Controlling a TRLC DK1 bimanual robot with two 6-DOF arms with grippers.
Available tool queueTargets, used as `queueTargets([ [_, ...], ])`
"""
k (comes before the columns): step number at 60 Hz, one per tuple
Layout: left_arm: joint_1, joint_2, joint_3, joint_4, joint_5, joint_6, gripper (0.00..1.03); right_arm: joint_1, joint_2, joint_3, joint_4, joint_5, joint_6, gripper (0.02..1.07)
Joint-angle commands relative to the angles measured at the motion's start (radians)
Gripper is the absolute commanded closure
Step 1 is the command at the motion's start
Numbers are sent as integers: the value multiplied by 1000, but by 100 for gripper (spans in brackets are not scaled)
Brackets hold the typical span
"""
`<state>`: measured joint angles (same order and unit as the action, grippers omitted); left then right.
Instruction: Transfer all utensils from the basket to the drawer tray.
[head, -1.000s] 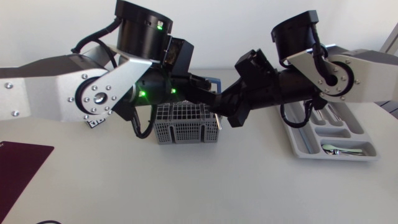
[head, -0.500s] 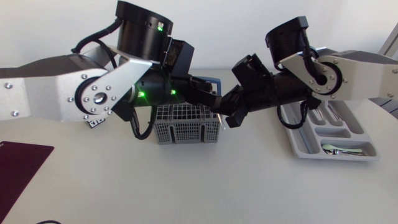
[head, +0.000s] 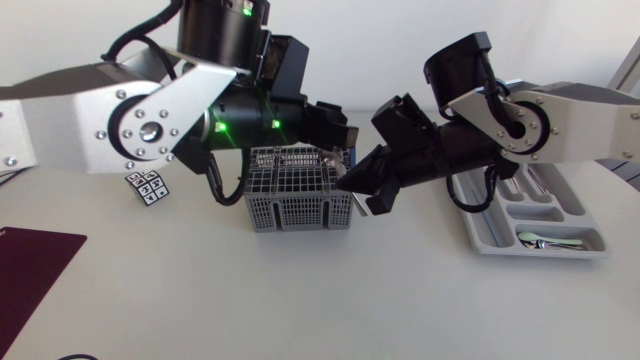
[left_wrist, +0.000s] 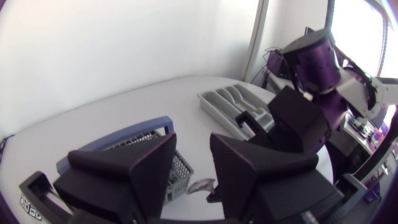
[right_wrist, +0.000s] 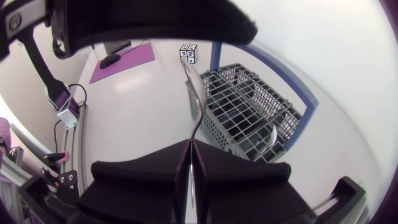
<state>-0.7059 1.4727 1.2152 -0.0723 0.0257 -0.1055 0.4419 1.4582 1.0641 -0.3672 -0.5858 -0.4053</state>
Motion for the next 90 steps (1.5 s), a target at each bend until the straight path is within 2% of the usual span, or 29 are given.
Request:
queueTargets([
  [1, 13, -18, 41, 5, 3, -16, 51, -12, -19, -46, -21, -12, -40, 101],
  [11, 39, -25, 53, 8, 3, 7, 49, -77, -35, -84, -88, -37, -147, 101],
  [19, 52, -18, 55, 8, 2, 44, 49, -201, -36, -113, -184, -54, -303, 101],
  [28, 52, 21, 63, 0, -12, 128, 49, -419, -25, -118, -337, -63, -570, 101],
  [39, 45, 72, 84, -11, -32, 208, 49, -695, 56, -35, -538, -55, -903, 101],
  [49, 23, 112, 113, -49, -36, 274, 49, -884, 191, 91, -654, 15, -1149, 101],
  [59, 6, 138, 127, -77, -43, 346, 46, -996, 297, 188, -656, 110, -1291, 101],
  [69, -10, 159, 136, -100, -52, 437, 46, -1048, 383, 263, -654, 242, -1388, 93],
  [85, -24, 192, 144, -118, -75, 579, 46, -1071, 472, 304, -602, 340, -1422, 94],
  [90, -30, 207, 144, -126, -86, 625, 43, -1066, 495, 300, -593, 380, -1417, 94],
])
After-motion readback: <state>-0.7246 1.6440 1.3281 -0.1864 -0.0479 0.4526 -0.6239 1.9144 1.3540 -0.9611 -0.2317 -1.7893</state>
